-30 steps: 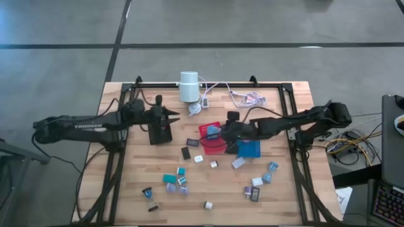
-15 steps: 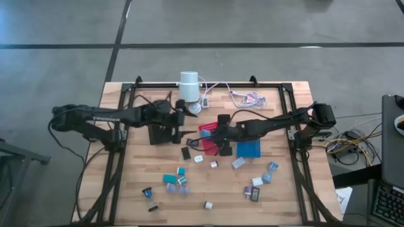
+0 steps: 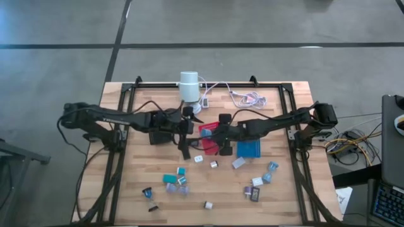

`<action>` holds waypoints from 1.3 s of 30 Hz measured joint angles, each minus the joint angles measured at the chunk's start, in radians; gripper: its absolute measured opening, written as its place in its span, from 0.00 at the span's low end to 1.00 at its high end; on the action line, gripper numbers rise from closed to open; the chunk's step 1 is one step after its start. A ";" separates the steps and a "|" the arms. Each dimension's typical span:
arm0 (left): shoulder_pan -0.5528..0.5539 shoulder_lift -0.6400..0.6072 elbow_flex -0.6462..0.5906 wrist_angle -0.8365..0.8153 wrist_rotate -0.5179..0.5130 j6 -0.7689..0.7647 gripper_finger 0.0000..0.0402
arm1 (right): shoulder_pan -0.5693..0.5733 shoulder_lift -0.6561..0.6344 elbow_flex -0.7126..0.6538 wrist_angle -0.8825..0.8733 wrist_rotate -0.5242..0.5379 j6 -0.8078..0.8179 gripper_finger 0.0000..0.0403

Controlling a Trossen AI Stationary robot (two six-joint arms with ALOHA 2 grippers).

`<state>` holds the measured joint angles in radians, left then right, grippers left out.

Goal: Pick & Place Office items
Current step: Put the top blue hourglass into the blue bin

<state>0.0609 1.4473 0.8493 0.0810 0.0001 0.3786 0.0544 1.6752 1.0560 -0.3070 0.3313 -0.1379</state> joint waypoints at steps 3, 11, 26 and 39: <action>-0.006 0.014 0.017 -0.015 -0.002 0.000 0.89 | 0.000 0.000 -0.001 0.008 0.000 -0.001 0.46; -0.013 0.067 0.051 -0.038 -0.004 0.008 0.89 | 0.000 0.000 -0.002 0.012 0.000 -0.004 0.46; -0.015 0.087 0.057 -0.037 0.007 -0.017 0.71 | 0.000 0.000 -0.003 0.026 0.001 -0.004 0.46; -0.015 0.087 0.066 -0.064 0.003 -0.031 0.44 | -0.002 0.000 -0.004 0.026 0.006 0.000 0.50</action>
<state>0.0458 1.5341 0.9154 0.0168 0.0031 0.3475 0.0521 1.6749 1.0523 -0.2806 0.3374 -0.1382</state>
